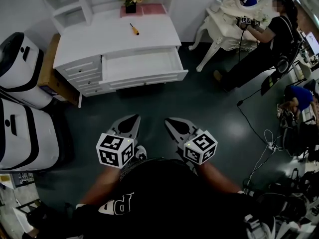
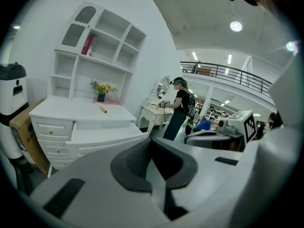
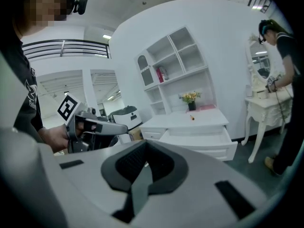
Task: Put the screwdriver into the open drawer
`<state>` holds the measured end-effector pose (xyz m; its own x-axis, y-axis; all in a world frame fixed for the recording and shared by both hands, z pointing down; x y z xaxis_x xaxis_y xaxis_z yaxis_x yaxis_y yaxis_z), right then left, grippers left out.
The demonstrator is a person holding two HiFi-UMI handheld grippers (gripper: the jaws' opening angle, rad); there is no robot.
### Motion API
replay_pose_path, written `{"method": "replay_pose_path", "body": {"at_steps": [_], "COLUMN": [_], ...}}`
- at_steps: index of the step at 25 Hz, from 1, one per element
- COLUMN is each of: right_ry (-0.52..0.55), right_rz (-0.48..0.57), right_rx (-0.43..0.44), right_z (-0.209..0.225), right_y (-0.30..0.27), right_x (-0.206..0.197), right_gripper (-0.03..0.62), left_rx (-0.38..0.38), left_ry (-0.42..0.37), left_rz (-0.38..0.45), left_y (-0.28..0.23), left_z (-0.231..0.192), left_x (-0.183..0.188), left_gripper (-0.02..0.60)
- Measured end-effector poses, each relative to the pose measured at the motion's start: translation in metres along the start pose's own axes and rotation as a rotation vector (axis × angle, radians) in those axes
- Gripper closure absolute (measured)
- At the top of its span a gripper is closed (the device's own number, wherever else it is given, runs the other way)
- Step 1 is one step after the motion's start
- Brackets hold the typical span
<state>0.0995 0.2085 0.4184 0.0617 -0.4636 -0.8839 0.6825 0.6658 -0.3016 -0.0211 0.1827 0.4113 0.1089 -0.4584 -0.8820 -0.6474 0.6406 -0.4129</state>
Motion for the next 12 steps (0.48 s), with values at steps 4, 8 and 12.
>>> {"method": "replay_pose_path", "body": {"at_steps": [4,8,12], "right_ry": [0.004,0.004,0.001], "right_rz": [0.012,0.016,0.017], "right_rx": [-0.01,-0.02,-0.039], "right_z": [-0.001,-0.002,-0.001], "right_y": [-0.014,-0.028,-0.037], "right_x": [0.007,0.01,0.014], "right_gripper": [0.585,0.585,0.585], "left_rx": [-0.012,-0.024,-0.041], "left_ry": [-0.019,-0.029,-0.031], "left_rz": [0.003,-0.002,-0.004], "left_y": [0.0,-0.003,-0.007], "left_z": [-0.014,-0.027,-0.038], "left_x": [0.008,0.011,0.014], "left_gripper": [0.571,0.571,0.569]}}
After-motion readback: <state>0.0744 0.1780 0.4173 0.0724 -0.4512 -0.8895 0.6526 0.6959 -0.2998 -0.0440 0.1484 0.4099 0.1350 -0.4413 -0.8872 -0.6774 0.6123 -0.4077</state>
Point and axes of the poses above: the fingertips, and each gripper's own axes: y backward along the fingers, z to its right, x out of its top, the point moved 2 cm from there along y, backward along the fingers, and after that the axes turned 5 degrees about -y, right-handed, at the moved point
